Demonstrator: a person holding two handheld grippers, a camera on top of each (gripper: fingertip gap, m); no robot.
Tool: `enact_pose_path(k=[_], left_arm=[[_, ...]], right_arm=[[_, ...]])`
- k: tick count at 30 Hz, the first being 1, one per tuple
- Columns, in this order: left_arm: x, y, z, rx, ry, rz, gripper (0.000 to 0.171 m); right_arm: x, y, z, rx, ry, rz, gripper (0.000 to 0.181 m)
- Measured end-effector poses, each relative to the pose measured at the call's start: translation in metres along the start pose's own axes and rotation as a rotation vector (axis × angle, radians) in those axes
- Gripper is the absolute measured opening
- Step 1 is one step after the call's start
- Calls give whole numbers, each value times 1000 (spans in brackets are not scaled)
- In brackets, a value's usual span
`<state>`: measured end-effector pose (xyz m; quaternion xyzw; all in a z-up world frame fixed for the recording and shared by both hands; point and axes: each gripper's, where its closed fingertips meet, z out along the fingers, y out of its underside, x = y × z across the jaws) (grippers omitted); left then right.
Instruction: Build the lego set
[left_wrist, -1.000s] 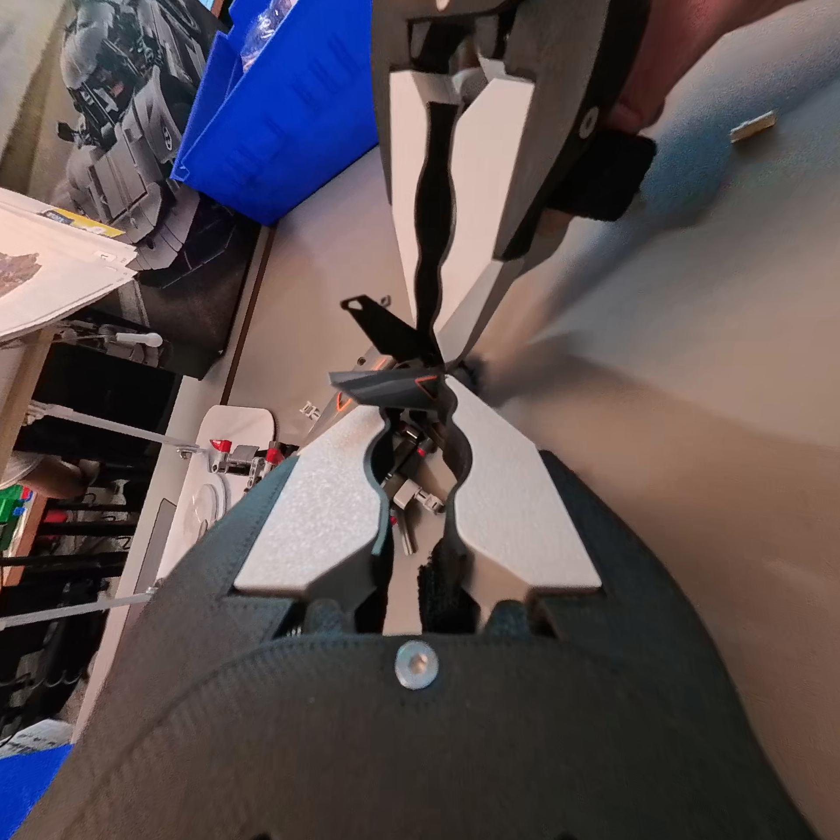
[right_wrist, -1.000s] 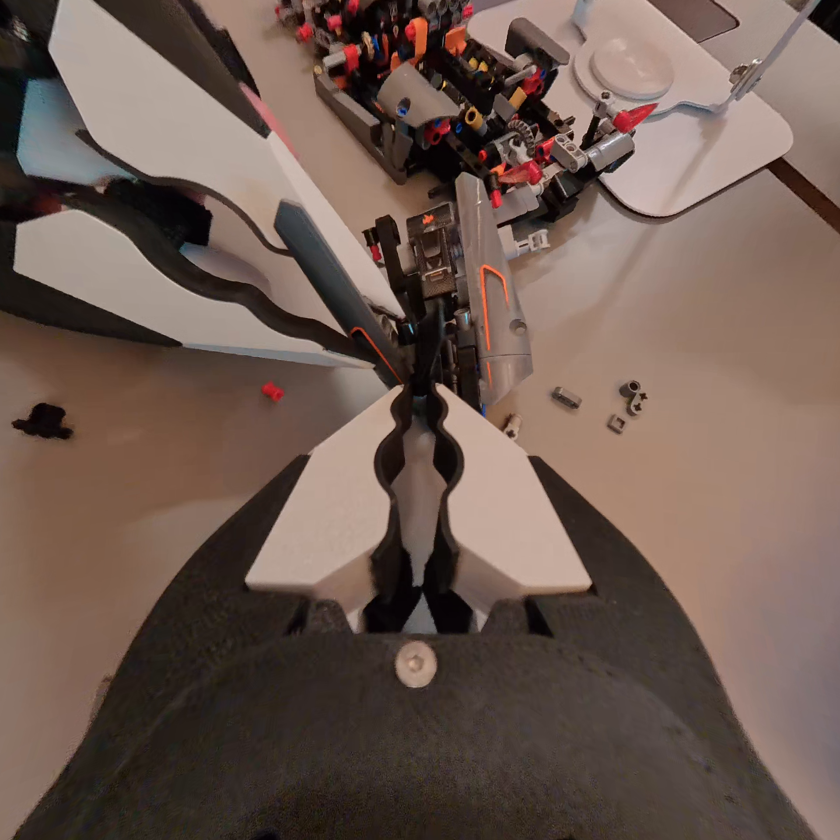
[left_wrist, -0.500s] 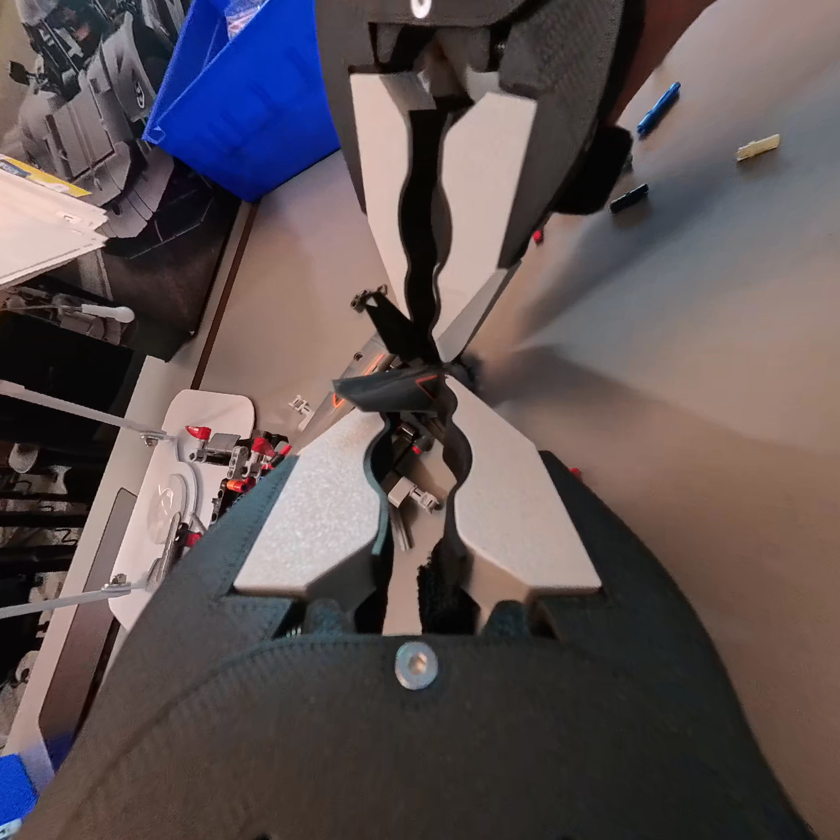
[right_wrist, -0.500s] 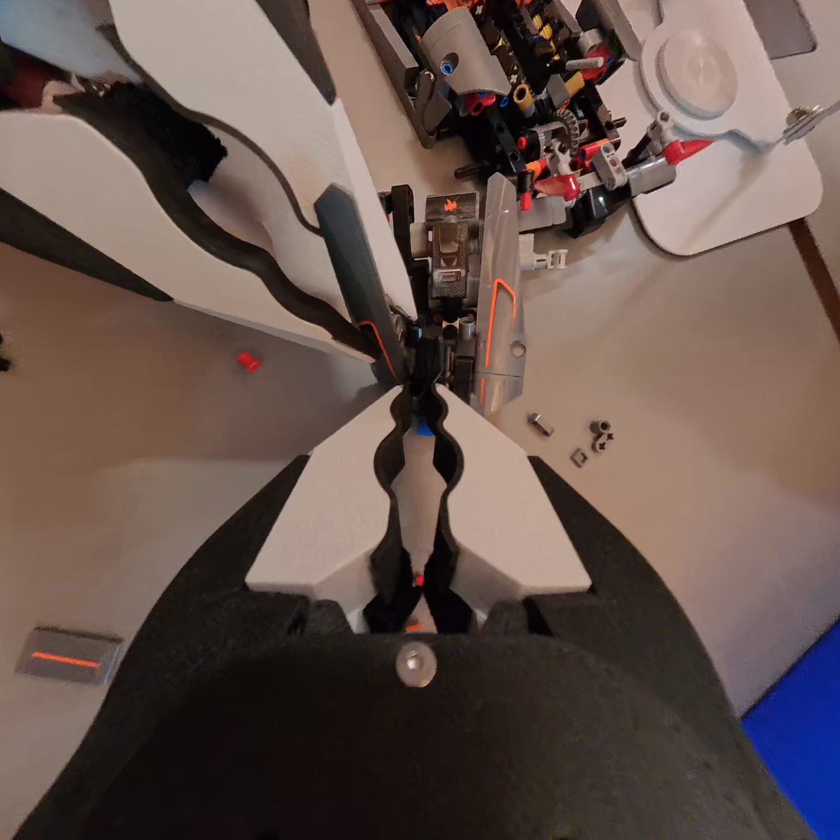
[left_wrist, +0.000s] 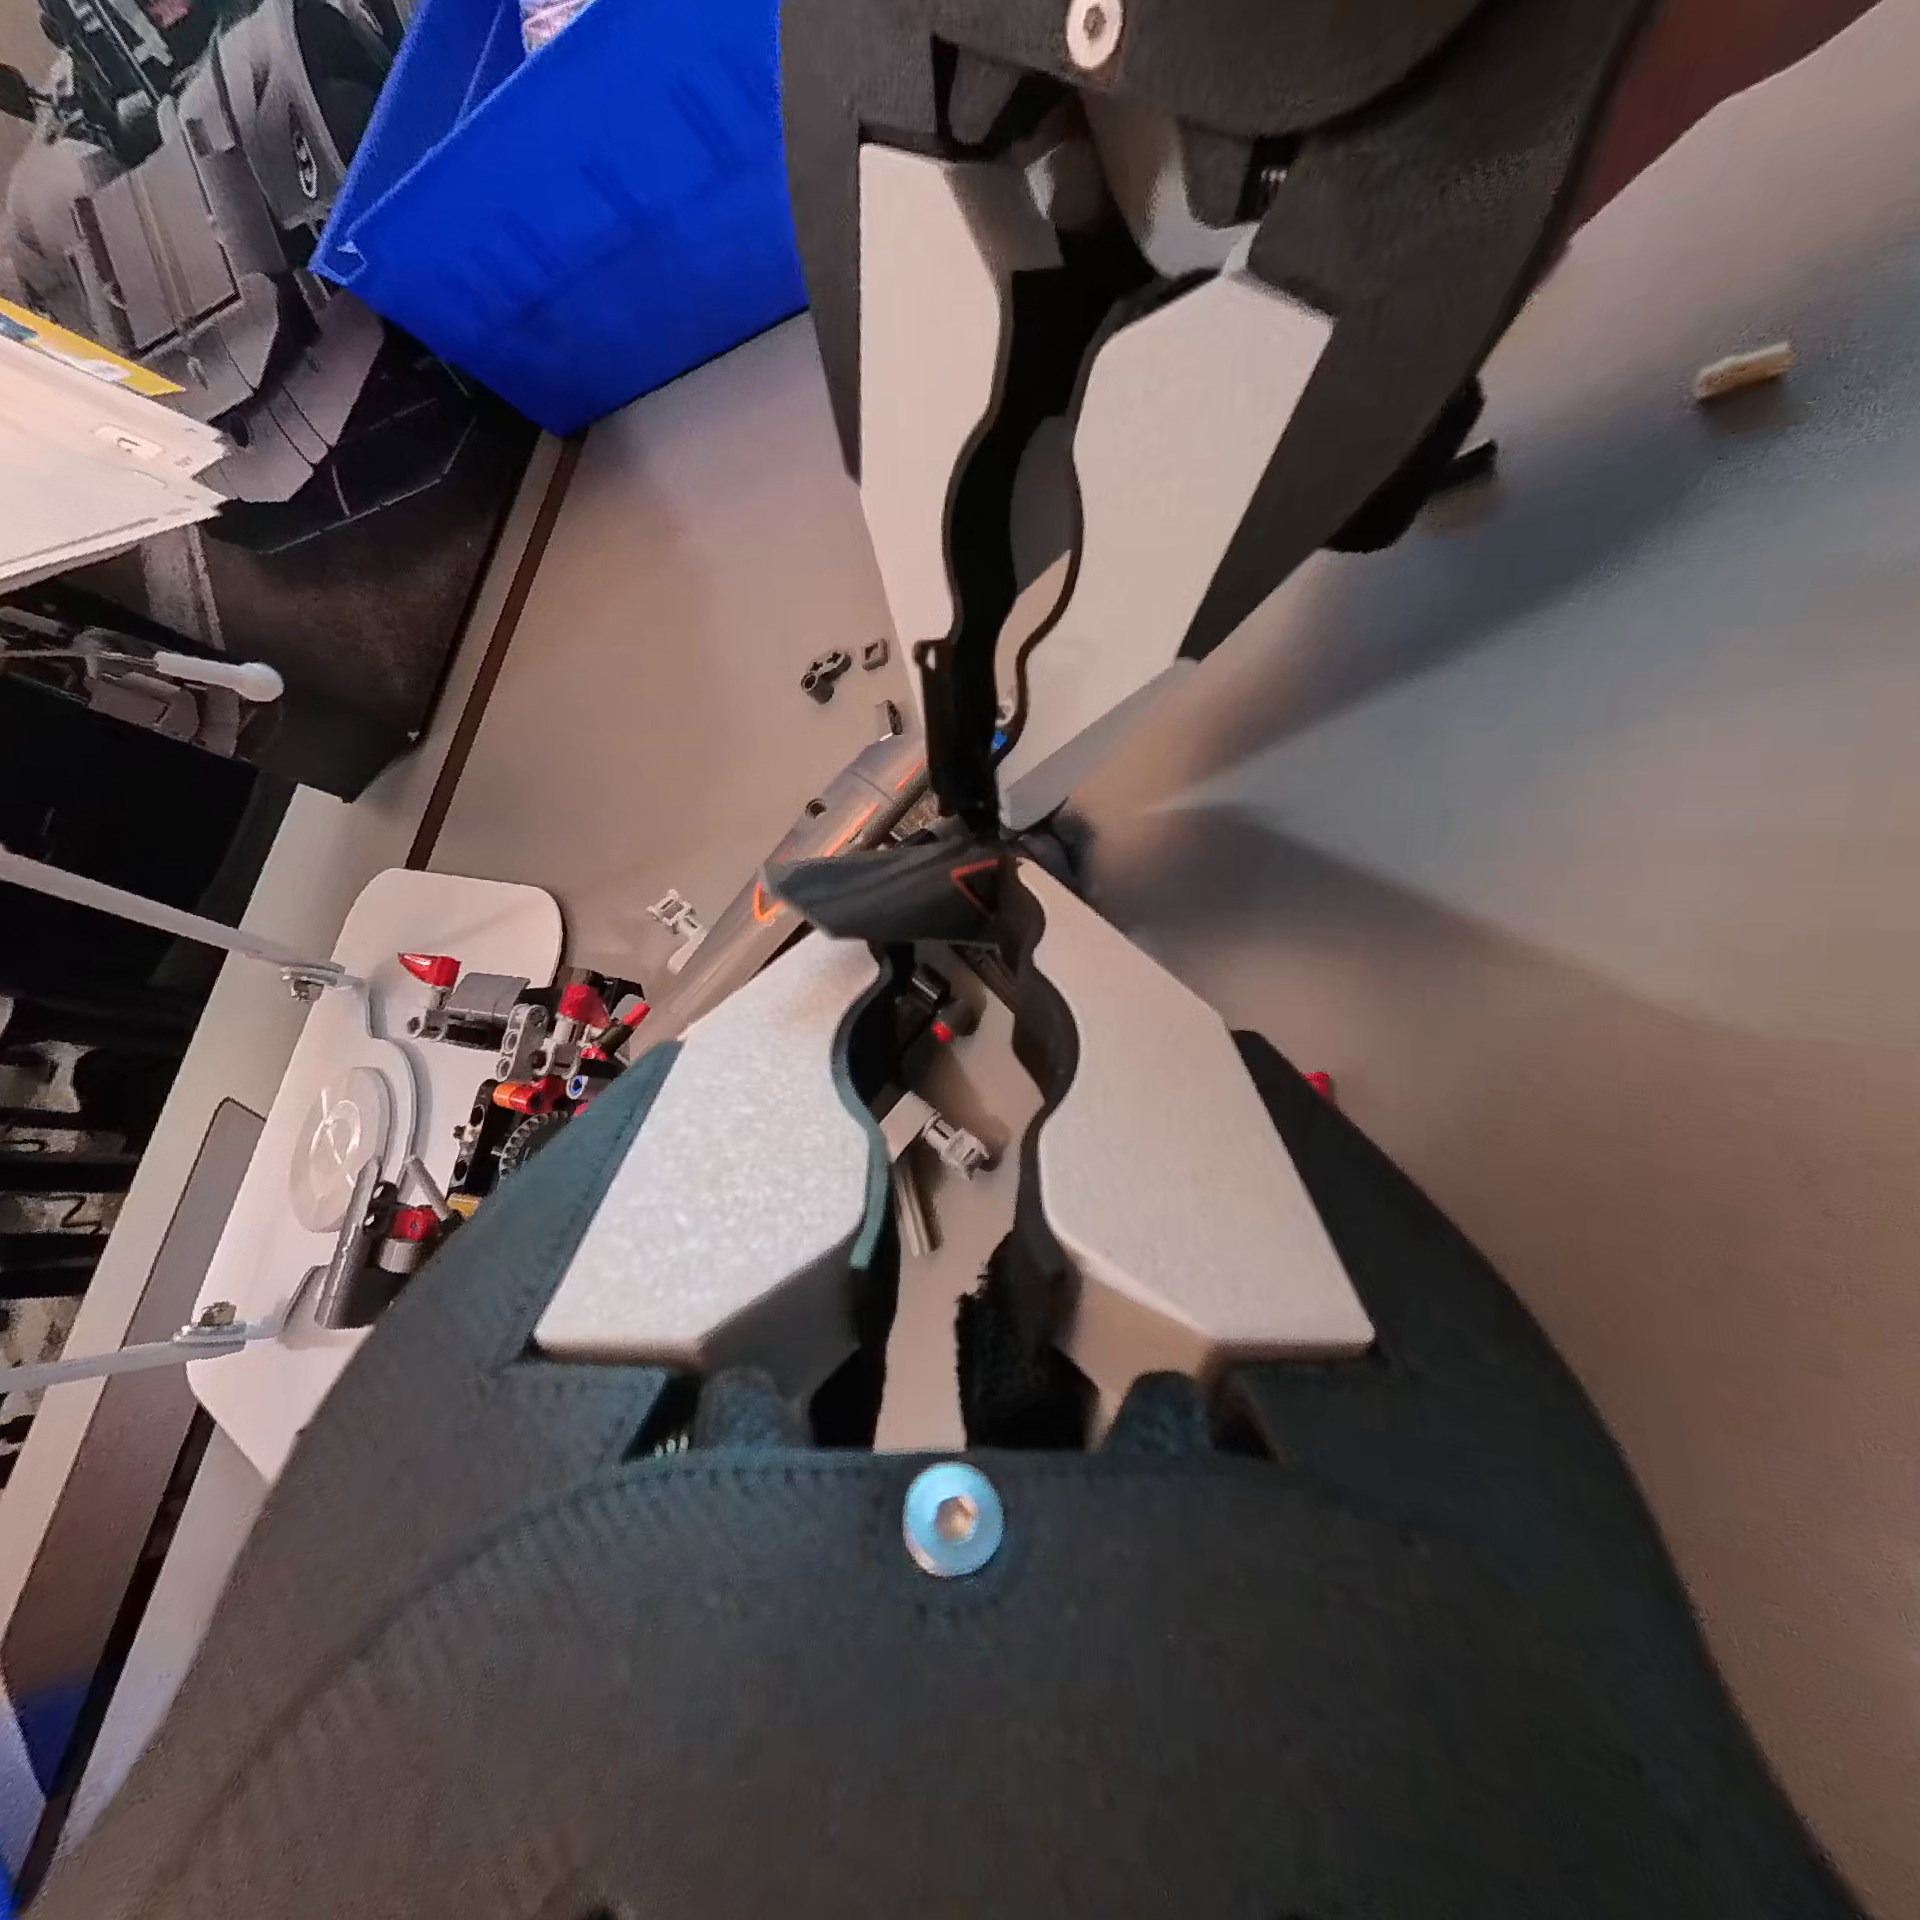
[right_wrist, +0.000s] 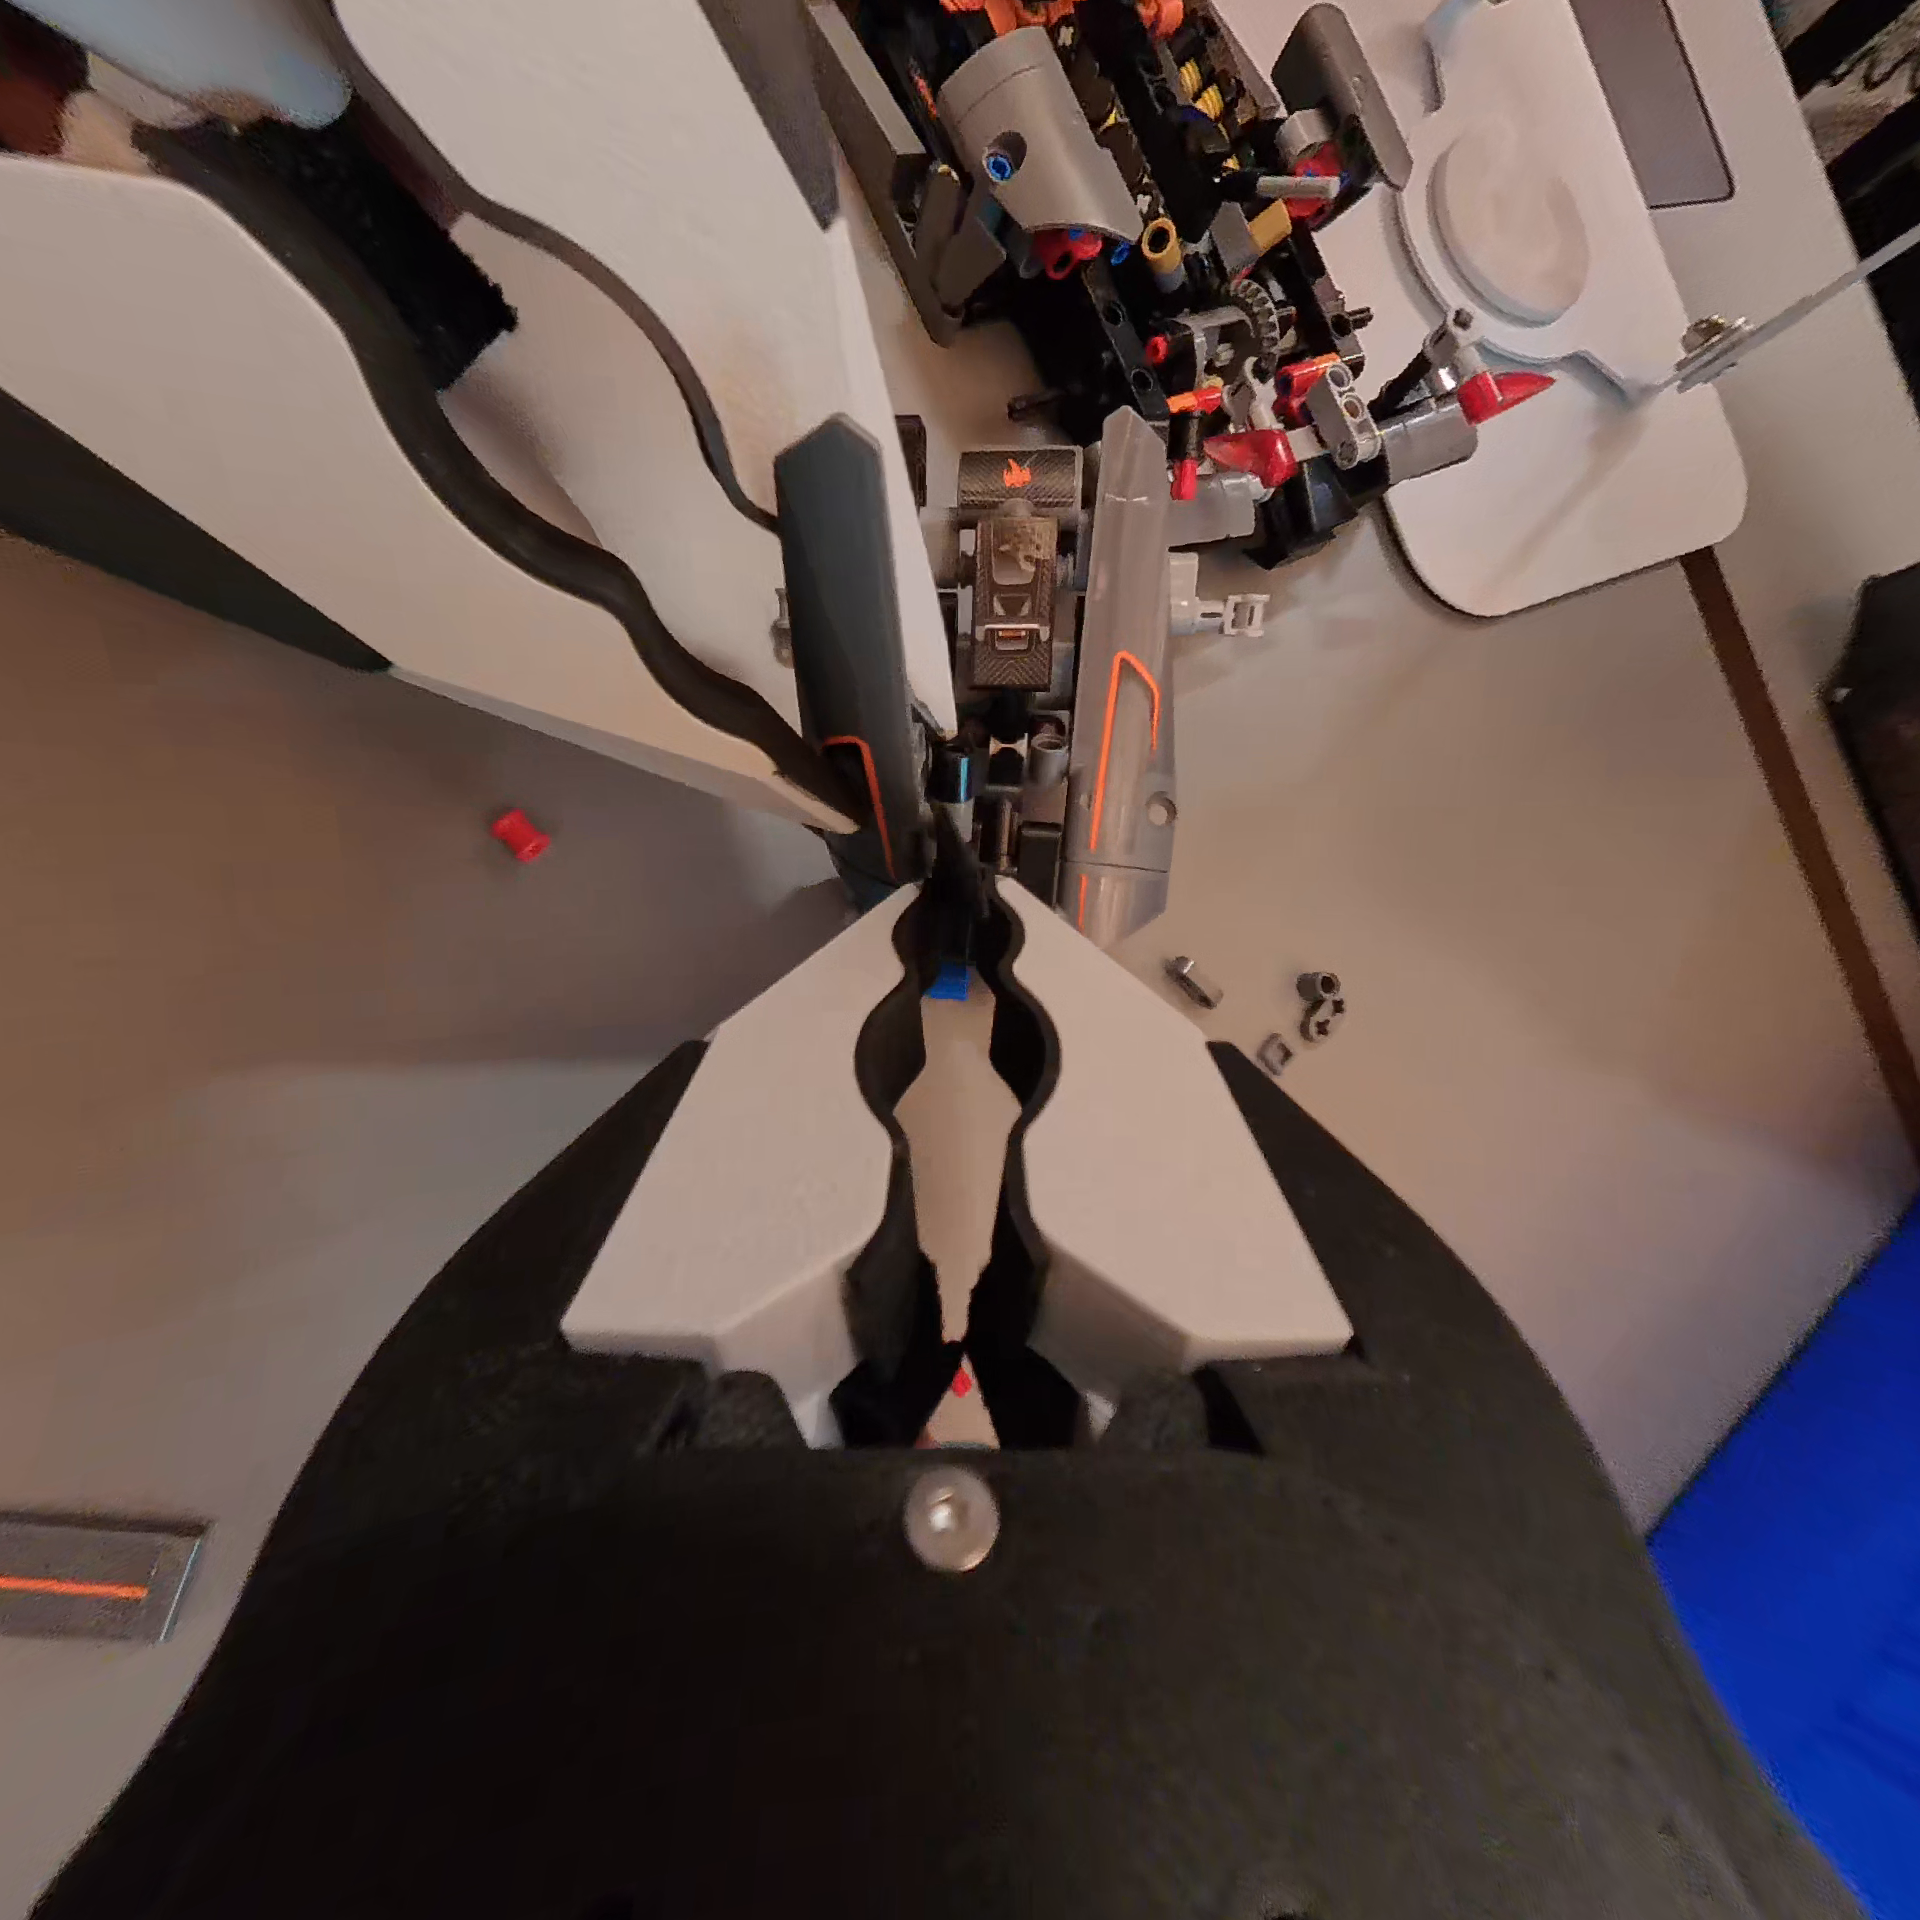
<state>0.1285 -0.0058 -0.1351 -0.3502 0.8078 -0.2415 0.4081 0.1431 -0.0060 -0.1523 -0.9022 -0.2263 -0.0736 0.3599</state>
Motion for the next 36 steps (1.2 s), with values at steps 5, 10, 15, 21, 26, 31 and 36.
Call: enact_pose_path(k=[5, 10, 15, 21, 26, 31, 36], left_arm=[[1, -2, 1, 40, 22, -36, 15], [3, -2, 3, 59, 53, -81, 29], [-4, -13, -9, 133, 67, -111, 44], [-13, -53, -37, 249, 144, -141, 26], [6, -63, -26, 200, 334, -141, 15], [8, -73, -26, 251, 413, -157, 0], [3, -85, -30, 344, 494, -193, 0]], right_arm=[[-2, 5, 0, 54, -115, 104, 4], [-2, 9, -2, 82, -169, 153, 4], [-1, 8, -12, 114, -208, 173, 4], [-7, -2, -36, 184, -228, 104, 4], [-19, -15, -47, 233, -268, 70, 4], [-19, -20, -55, 280, -296, 94, 5], [-9, -20, -63, 345, -320, 143, 12]])
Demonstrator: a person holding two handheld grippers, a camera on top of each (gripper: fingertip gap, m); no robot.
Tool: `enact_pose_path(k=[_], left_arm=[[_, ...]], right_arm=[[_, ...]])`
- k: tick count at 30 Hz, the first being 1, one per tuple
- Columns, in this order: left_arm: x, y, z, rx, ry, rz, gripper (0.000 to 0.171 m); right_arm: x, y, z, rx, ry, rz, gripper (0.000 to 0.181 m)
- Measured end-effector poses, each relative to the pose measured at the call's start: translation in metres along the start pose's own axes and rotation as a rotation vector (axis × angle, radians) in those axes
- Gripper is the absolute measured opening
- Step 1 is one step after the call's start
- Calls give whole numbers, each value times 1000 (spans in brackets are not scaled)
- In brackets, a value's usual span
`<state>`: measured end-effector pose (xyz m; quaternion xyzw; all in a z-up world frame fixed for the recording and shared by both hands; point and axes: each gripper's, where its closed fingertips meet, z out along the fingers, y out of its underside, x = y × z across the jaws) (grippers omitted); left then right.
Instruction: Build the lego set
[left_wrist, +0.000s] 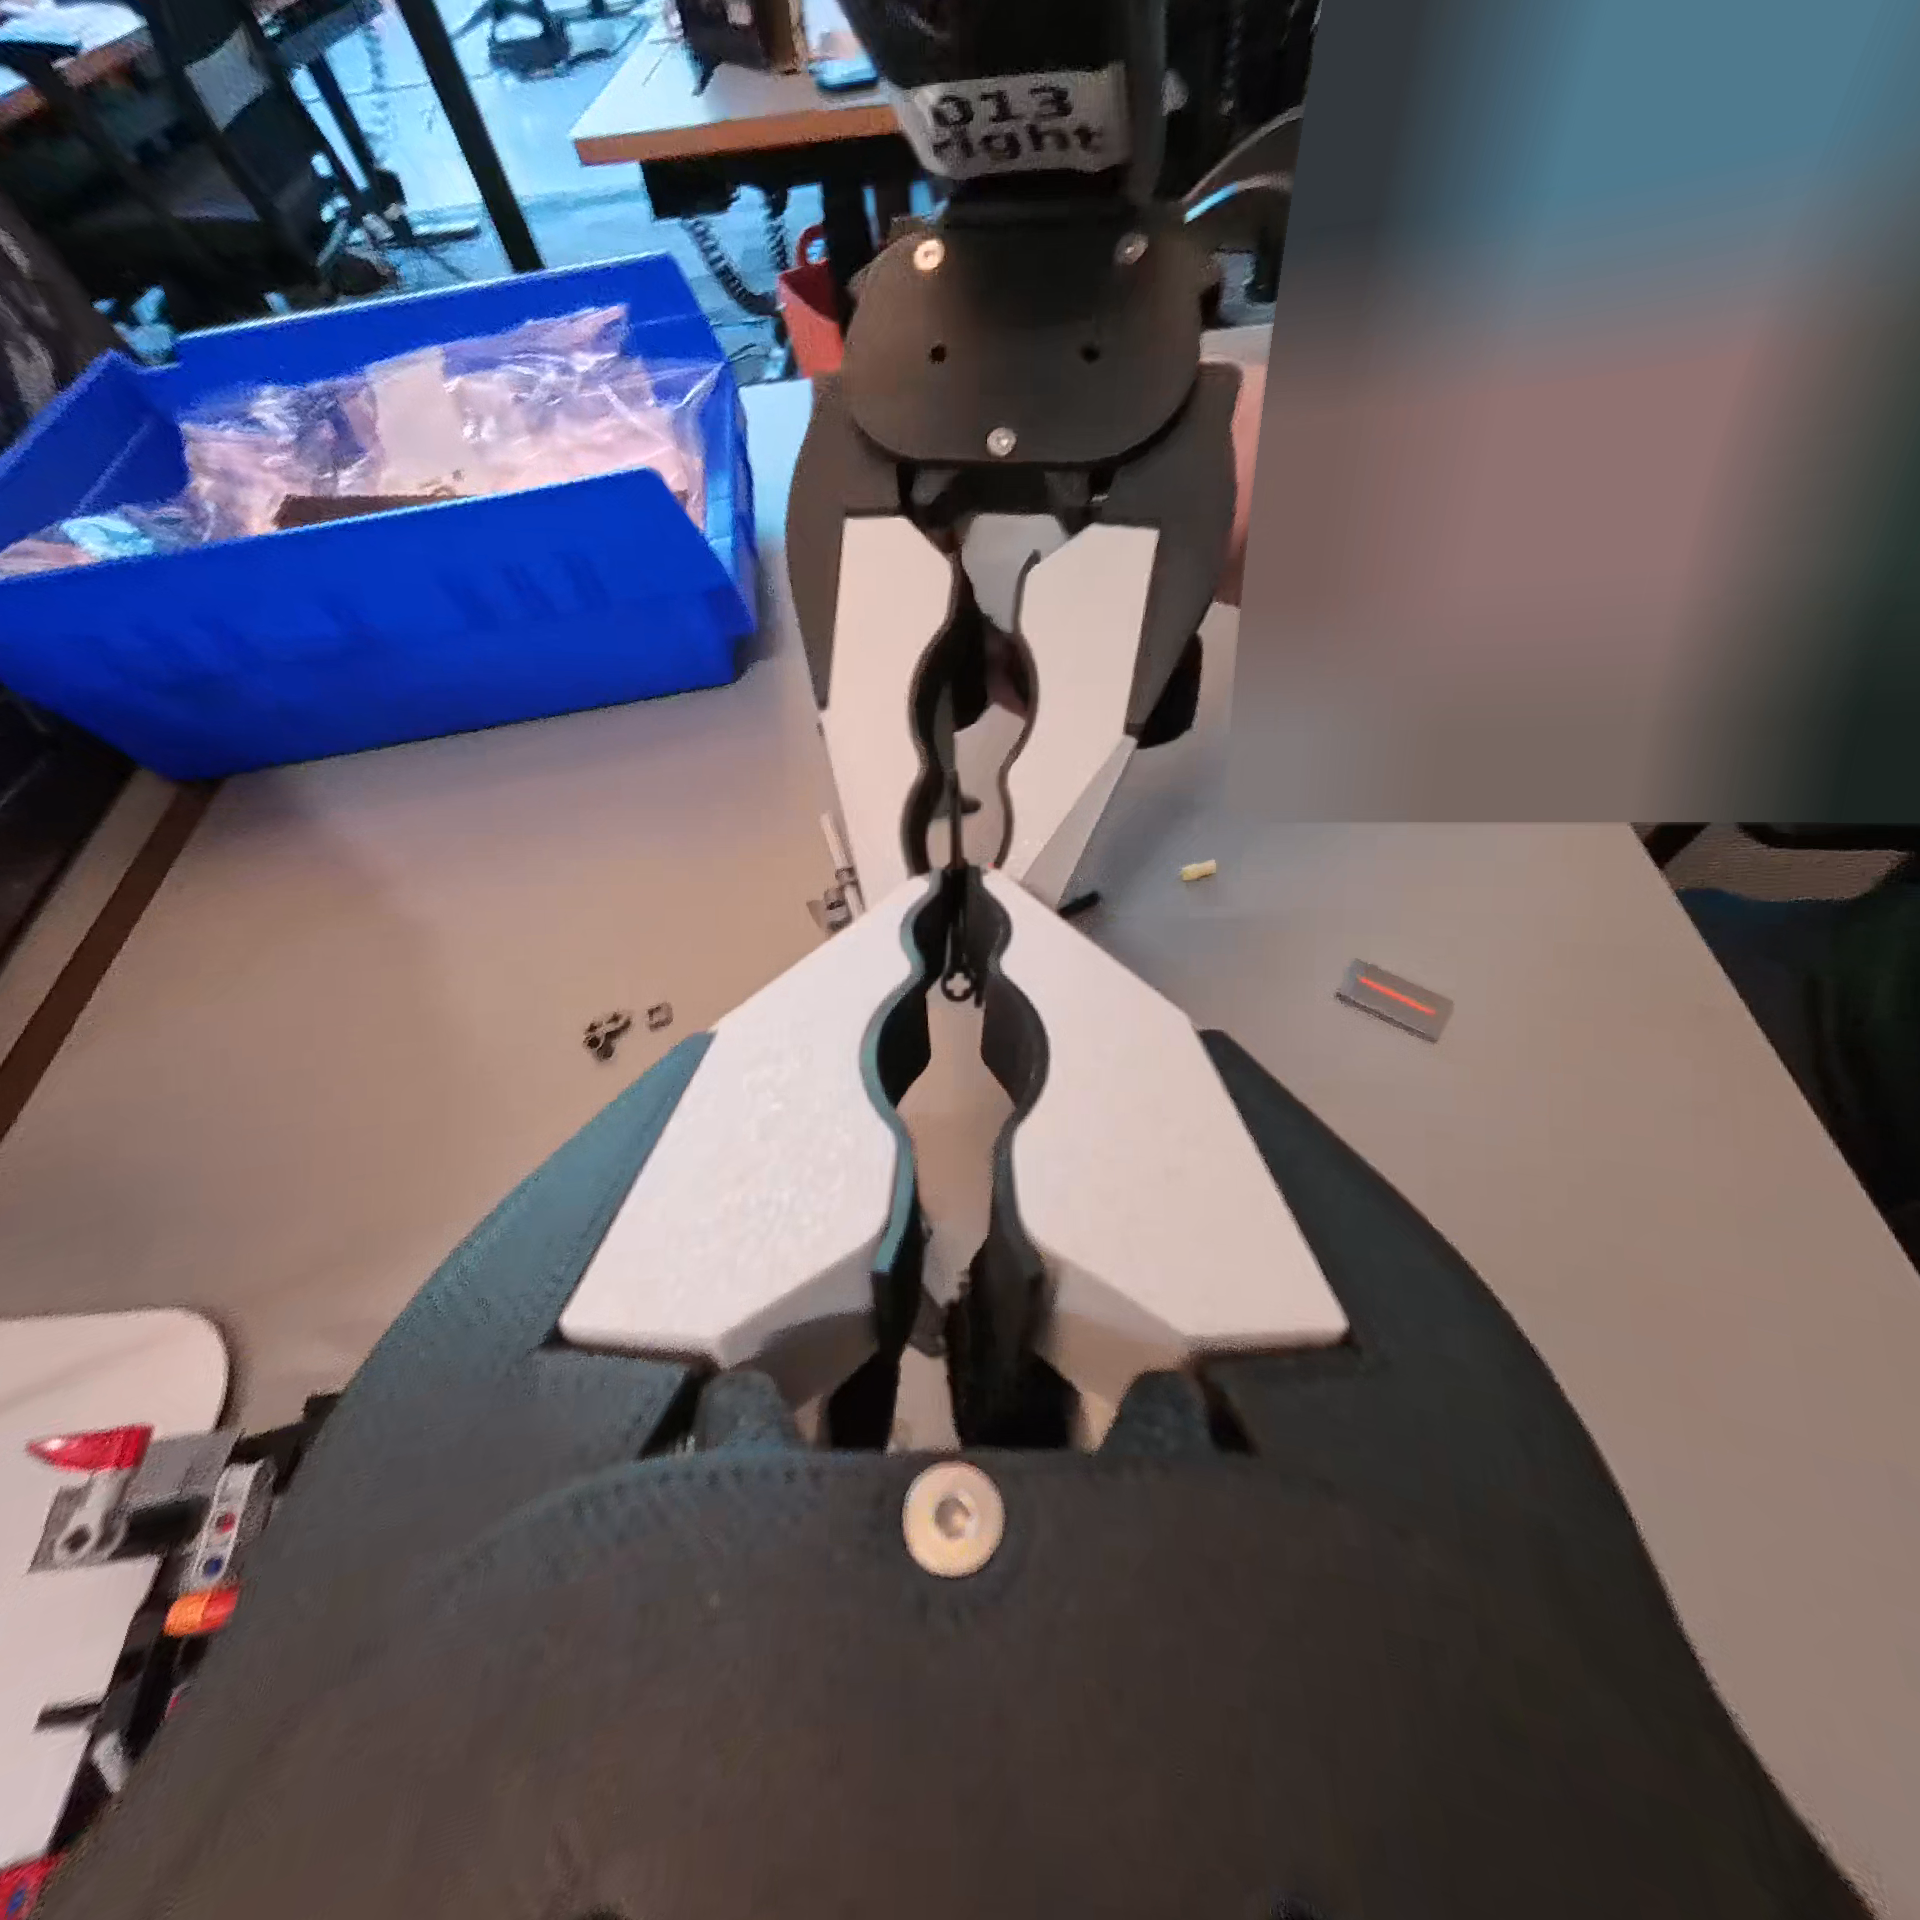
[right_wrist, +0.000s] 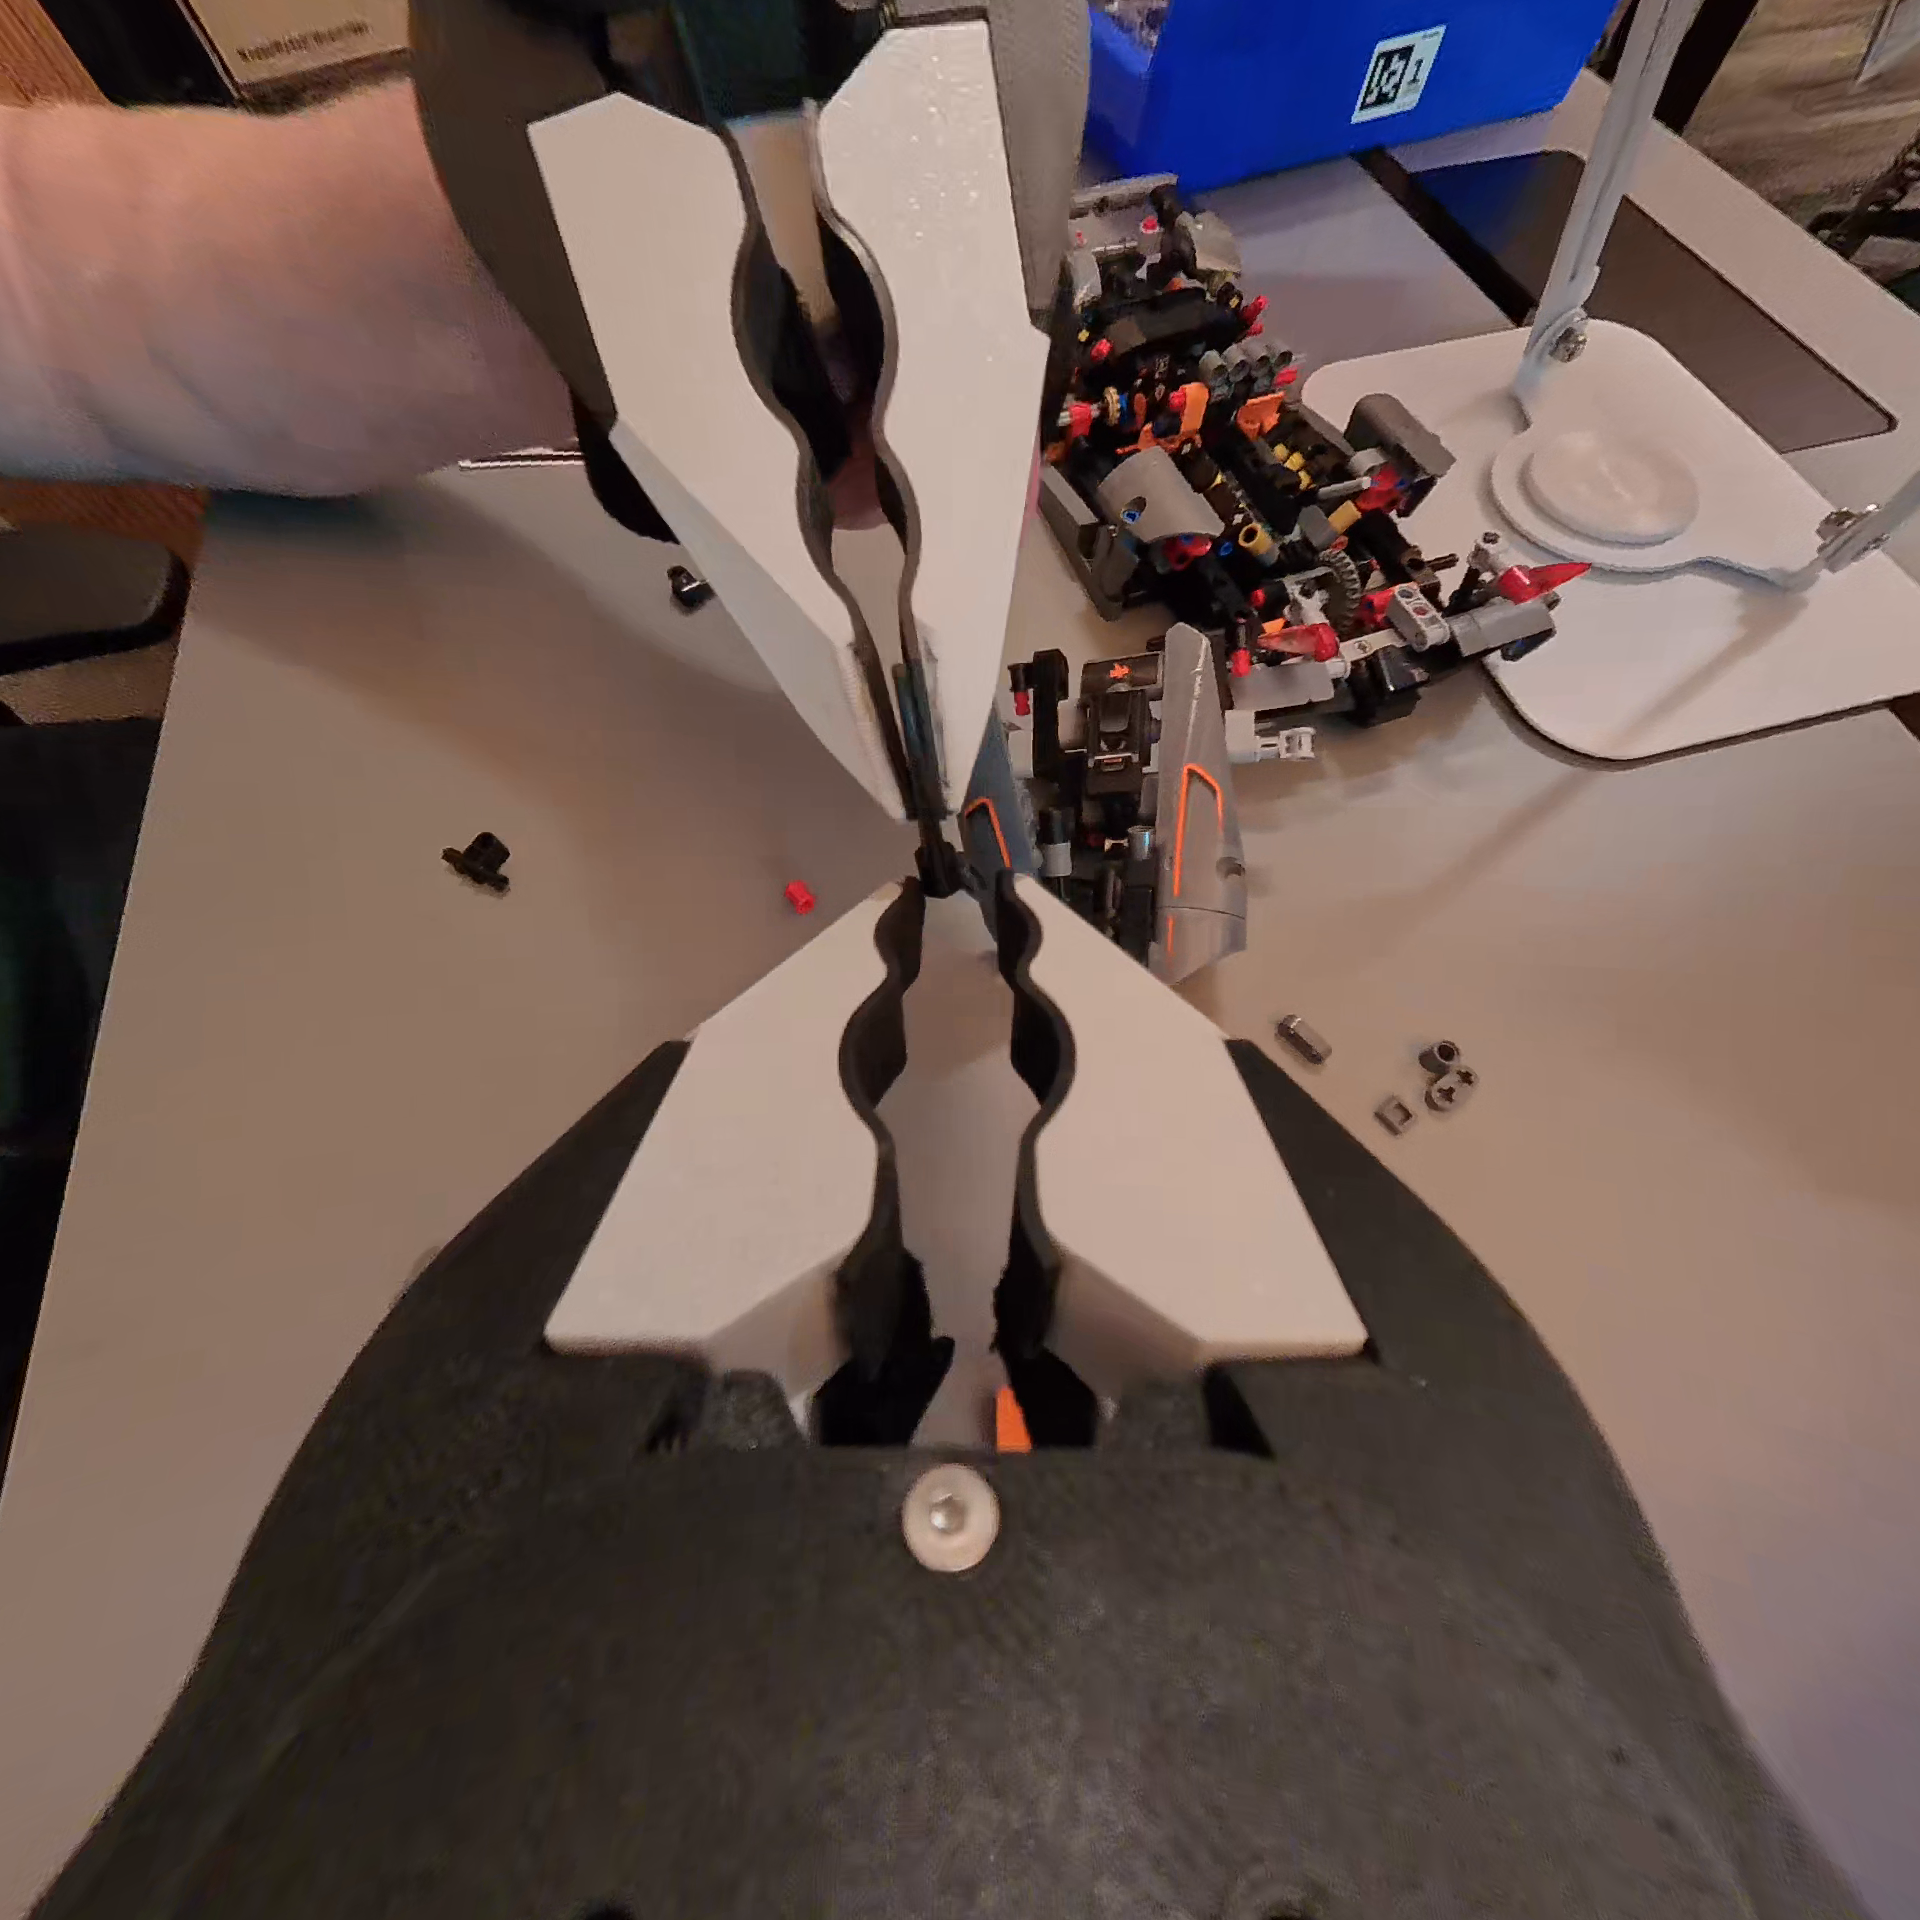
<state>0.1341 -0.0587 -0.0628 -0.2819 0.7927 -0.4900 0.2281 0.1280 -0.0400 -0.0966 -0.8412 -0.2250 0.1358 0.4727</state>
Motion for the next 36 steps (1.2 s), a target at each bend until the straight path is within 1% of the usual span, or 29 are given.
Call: enact_pose_path(k=[3, 8, 16, 23, 26, 29, 32, 34, 36], left_arm=[[-3, -3, 0, 28, 42, -9, 0], [-1, -7, -3, 47, 86, 35, 0], [2, -9, -7, 77, 121, 49, 0], [2, -8, -5, 94, 137, 37, 0], [-3, -9, -8, 73, 94, 42, 2], [-14, -8, -18, 8, -28, 48, 30], [-16, -2, -36, -34, -142, 53, 43], [-12, 11, -45, -71, -174, 67, 39], [-12, 30, -49, -115, -191, 37, 40]], right_arm=[[-1, -3, 0, 27, -9, -14, 7], [-2, -7, -3, 71, -46, 13, 6], [-5, -15, -10, 141, -94, 37, 7], [-5, -12, -10, 126, -89, 30, 5], [-3, -13, -11, 131, -79, 28, 4], [3, -6, -7, 93, -37, 23, 4], [8, 10, 7, 5, 16, 0, 4], [6, 14, 16, -31, 35, -31, 4], [7, 18, 24, -58, 63, -33, 4]])
